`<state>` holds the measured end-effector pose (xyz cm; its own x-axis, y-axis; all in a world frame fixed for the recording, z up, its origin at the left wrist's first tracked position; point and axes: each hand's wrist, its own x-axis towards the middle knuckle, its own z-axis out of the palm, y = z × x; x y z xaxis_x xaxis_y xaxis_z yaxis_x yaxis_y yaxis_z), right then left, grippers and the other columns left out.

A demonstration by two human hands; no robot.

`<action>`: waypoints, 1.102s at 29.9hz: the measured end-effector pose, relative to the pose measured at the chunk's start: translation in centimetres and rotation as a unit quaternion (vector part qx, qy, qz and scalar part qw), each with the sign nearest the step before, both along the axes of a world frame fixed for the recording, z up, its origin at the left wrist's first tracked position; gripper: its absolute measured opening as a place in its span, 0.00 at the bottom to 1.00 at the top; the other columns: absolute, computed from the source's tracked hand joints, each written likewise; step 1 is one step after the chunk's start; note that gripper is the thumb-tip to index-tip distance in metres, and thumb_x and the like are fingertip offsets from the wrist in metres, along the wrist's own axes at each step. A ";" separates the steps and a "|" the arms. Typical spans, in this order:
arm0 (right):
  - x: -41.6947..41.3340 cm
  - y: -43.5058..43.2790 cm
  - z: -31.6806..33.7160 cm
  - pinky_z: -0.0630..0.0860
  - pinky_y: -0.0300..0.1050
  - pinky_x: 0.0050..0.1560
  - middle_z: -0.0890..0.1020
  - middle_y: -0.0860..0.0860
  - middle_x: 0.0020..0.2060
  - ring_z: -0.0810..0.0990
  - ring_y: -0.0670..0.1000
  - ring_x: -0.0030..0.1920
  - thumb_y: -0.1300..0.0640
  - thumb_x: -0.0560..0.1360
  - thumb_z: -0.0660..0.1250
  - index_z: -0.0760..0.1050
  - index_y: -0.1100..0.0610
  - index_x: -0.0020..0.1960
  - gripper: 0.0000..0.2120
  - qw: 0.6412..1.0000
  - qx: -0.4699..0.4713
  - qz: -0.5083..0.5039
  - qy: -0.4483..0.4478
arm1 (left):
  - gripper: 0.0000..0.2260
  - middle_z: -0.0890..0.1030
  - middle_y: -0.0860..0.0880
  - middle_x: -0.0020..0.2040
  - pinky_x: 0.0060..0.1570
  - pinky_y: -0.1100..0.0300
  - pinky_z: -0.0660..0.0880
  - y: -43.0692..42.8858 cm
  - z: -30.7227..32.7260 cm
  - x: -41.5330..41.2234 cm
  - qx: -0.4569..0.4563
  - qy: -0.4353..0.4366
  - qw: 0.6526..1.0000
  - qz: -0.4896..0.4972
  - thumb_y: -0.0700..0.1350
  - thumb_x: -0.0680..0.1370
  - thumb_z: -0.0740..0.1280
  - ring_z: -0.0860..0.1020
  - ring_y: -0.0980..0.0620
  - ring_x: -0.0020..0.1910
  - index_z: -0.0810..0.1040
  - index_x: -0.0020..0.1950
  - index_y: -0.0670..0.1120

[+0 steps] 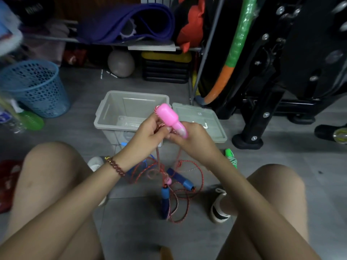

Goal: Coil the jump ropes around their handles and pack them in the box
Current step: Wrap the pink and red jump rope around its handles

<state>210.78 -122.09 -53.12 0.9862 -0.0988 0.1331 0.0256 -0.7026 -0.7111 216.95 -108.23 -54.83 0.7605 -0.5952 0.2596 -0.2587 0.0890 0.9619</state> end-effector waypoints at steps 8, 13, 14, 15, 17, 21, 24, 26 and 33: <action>-0.3 -0.3 1.1 0.72 0.41 0.43 0.80 0.59 0.44 0.75 0.47 0.41 0.58 0.75 0.67 0.76 0.65 0.51 0.11 0.974 0.219 -0.026 -0.045 | 0.10 0.70 0.53 0.34 0.37 0.61 0.68 0.0 -1.9 0.7 0.052 0.008 0.997 -0.057 0.51 0.76 0.61 0.69 0.57 0.34 0.72 0.45 0.45; -1.1 -0.6 1.8 0.74 0.47 0.60 0.84 0.52 0.52 0.81 0.49 0.56 0.56 0.78 0.61 0.74 0.58 0.52 0.07 0.913 0.407 0.035 -0.025 | 0.10 0.77 0.49 0.40 0.47 0.67 0.70 0.7 -7.1 1.9 0.183 0.096 0.974 -0.091 0.39 0.81 0.59 0.75 0.63 0.38 0.76 0.42 0.45; -1.1 -0.7 1.9 0.75 0.51 0.58 0.85 0.51 0.46 0.82 0.50 0.51 0.55 0.77 0.61 0.72 0.57 0.48 0.06 0.896 0.444 0.029 -0.019 | 0.11 0.76 0.49 0.39 0.47 0.67 0.70 1.5 -8.2 2.4 0.207 0.103 0.970 -0.076 0.37 0.80 0.59 0.75 0.65 0.37 0.75 0.40 0.45; -1.1 -0.7 1.7 0.76 0.53 0.54 0.84 0.50 0.39 0.83 0.50 0.44 0.54 0.77 0.62 0.71 0.57 0.44 0.06 0.887 0.461 0.017 -0.020 | 0.11 0.76 0.49 0.38 0.46 0.67 0.71 2.4 -9.3 2.7 0.226 0.107 0.966 -0.059 0.36 0.80 0.60 0.75 0.65 0.36 0.75 0.40 0.45; -0.9 -0.6 1.4 0.78 0.53 0.44 0.78 0.48 0.28 0.78 0.48 0.31 0.55 0.77 0.62 0.69 0.57 0.39 0.09 0.889 0.458 -0.003 -0.032 | 0.11 0.77 0.48 0.38 0.49 0.63 0.71 4.0 -10.7 3.2 0.248 0.108 0.962 -0.038 0.35 0.79 0.60 0.76 0.62 0.37 0.74 0.39 0.45; -0.6 -0.3 0.6 0.67 0.40 0.29 0.72 0.45 0.25 0.69 0.43 0.26 0.56 0.77 0.65 0.68 0.54 0.34 0.13 0.972 0.214 -0.071 -0.065 | 0.11 0.77 0.47 0.35 0.45 0.63 0.73 5.0 -9.9 3.3 0.232 0.091 0.968 -0.006 0.33 0.78 0.61 0.76 0.59 0.35 0.75 0.40 0.45; -0.8 -0.1 0.8 0.69 0.42 0.34 0.79 0.46 0.36 0.73 0.44 0.31 0.52 0.71 0.73 0.70 0.55 0.43 0.12 0.994 0.068 -0.080 -0.028 | 0.11 0.77 0.48 0.33 0.37 0.69 0.72 5.1 -7.0 3.1 0.173 0.062 0.982 0.044 0.34 0.77 0.63 0.74 0.62 0.30 0.78 0.41 0.48; -0.9 0.3 0.8 0.71 0.45 0.37 0.82 0.46 0.43 0.75 0.45 0.35 0.50 0.67 0.76 0.69 0.58 0.51 0.21 0.996 0.037 -0.083 0.012 | 0.14 0.78 0.52 0.31 0.36 0.69 0.72 5.2 -5.0 2.6 0.113 0.052 0.991 0.054 0.33 0.76 0.65 0.73 0.61 0.30 0.81 0.40 0.52; -0.5 3.1 -0.2 0.74 0.50 0.38 0.80 0.53 0.40 0.78 0.52 0.40 0.54 0.68 0.76 0.64 0.56 0.50 0.22 0.994 0.070 -0.044 0.070 | 0.13 0.80 0.54 0.32 0.37 0.68 0.73 5.1 -0.9 0.2 0.033 -0.015 0.999 0.029 0.33 0.75 0.66 0.74 0.60 0.32 0.81 0.44 0.52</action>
<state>210.27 -118.96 -53.29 0.9806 -0.1943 -0.0253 -0.1377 -0.5915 -0.7944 217.16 -103.10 -55.73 0.7864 -0.5670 0.2453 -0.2909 0.0104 0.9567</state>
